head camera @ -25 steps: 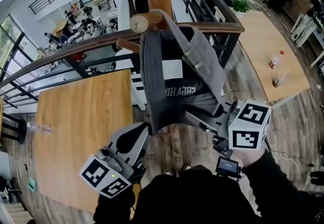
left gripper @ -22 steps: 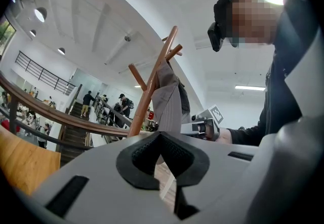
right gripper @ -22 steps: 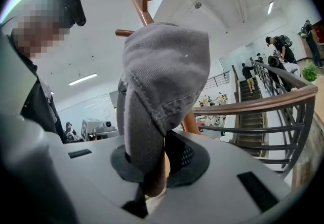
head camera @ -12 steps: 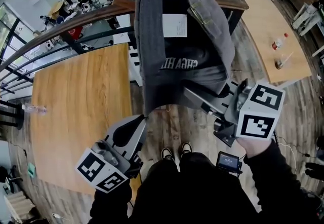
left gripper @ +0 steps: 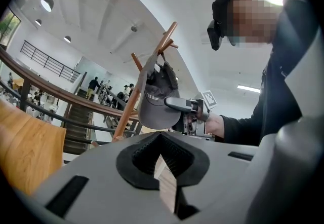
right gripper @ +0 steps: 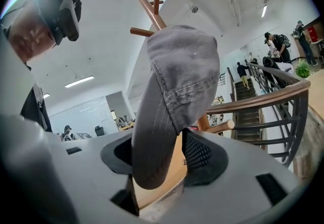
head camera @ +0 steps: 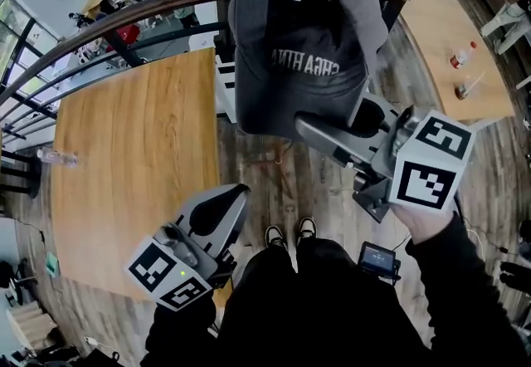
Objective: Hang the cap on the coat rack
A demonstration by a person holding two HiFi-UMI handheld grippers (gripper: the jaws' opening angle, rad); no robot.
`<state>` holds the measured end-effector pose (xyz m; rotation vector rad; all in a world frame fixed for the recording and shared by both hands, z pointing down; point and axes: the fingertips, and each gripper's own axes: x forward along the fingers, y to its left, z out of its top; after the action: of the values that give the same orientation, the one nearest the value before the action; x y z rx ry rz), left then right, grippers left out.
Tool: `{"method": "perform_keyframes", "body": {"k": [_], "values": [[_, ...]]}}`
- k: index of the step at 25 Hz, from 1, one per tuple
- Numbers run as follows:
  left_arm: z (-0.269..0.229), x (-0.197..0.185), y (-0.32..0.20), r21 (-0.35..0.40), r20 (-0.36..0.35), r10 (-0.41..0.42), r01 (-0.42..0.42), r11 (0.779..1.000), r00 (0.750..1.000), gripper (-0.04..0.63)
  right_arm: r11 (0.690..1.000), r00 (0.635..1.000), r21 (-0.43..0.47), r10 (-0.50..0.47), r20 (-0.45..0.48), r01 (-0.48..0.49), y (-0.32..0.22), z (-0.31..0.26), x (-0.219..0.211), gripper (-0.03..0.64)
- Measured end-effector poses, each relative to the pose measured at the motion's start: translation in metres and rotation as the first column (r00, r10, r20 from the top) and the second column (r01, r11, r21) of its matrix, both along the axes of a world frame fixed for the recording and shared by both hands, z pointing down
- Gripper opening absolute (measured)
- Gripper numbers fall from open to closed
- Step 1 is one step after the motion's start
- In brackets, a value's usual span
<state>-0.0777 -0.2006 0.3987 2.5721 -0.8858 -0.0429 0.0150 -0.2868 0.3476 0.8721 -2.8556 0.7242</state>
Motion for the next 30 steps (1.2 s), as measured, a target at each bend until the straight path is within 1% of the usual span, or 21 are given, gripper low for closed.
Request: {"method": "perform_keyframes", "body": {"k": [6, 9, 15, 18, 21, 23, 24, 25, 27, 28, 30], "values": [[-0.014, 0.032, 0.006, 0.005, 0.008, 0.034, -0.035, 0.999, 0.999, 0.000, 0.999, 0.999, -0.029, 0.015, 0.044, -0.013, 0.017, -0.006, 0.039, 0.222], [-0.016, 0.041, 0.004, 0.011, 0.009, 0.054, -0.054, 0.998, 0.999, 0.000, 0.998, 0.998, -0.045, 0.035, 0.059, -0.033, 0.022, 0.000, 0.053, 0.222], [-0.020, 0.056, 0.007, 0.020, 0.022, 0.095, -0.095, 0.995, 0.995, 0.000, 0.995, 0.995, -0.062, 0.081, 0.054, -0.078, 0.038, 0.009, 0.081, 0.222], [-0.026, 0.065, 0.006, 0.033, 0.025, 0.117, -0.117, 0.993, 0.993, 0.000, 0.994, 0.993, -0.052, 0.103, 0.050, -0.100, 0.044, 0.004, 0.096, 0.222], [-0.027, 0.071, 0.009, 0.048, 0.025, 0.143, -0.144, 0.988, 0.989, 0.000, 0.992, 0.992, -0.037, 0.121, 0.040, -0.120, 0.052, 0.003, 0.104, 0.222], [-0.027, 0.074, 0.011, 0.058, 0.023, 0.162, -0.163, 0.985, 0.987, 0.000, 0.993, 0.993, -0.032, 0.116, 0.030, -0.115, 0.060, 0.007, 0.103, 0.221], [-0.027, 0.076, 0.011, 0.061, 0.022, 0.171, -0.172, 0.983, 0.985, 0.000, 0.994, 0.994, -0.032, 0.104, 0.023, -0.103, 0.064, 0.009, 0.101, 0.213], [-0.029, 0.080, 0.011, 0.063, 0.022, 0.181, -0.182, 0.981, 0.983, 0.000, 0.996, 0.996, -0.031, 0.087, 0.014, -0.087, 0.068, 0.011, 0.099, 0.175], [-0.033, 0.089, 0.009, 0.064, 0.023, 0.202, -0.203, 0.977, 0.979, 0.000, 0.998, 0.999, -0.030, 0.053, 0.000, -0.053, 0.075, 0.013, 0.097, 0.051], [-0.035, 0.093, 0.009, 0.066, 0.024, 0.211, -0.212, 0.975, 0.977, 0.000, 0.999, 0.999, -0.027, 0.037, 0.000, -0.037, 0.079, 0.013, 0.095, 0.035], [-0.036, 0.098, 0.009, 0.070, 0.025, 0.226, -0.227, 0.971, 0.974, 0.000, 1.000, 1.000, -0.017, 0.014, 0.005, -0.014, 0.087, 0.013, 0.091, 0.024]]}}
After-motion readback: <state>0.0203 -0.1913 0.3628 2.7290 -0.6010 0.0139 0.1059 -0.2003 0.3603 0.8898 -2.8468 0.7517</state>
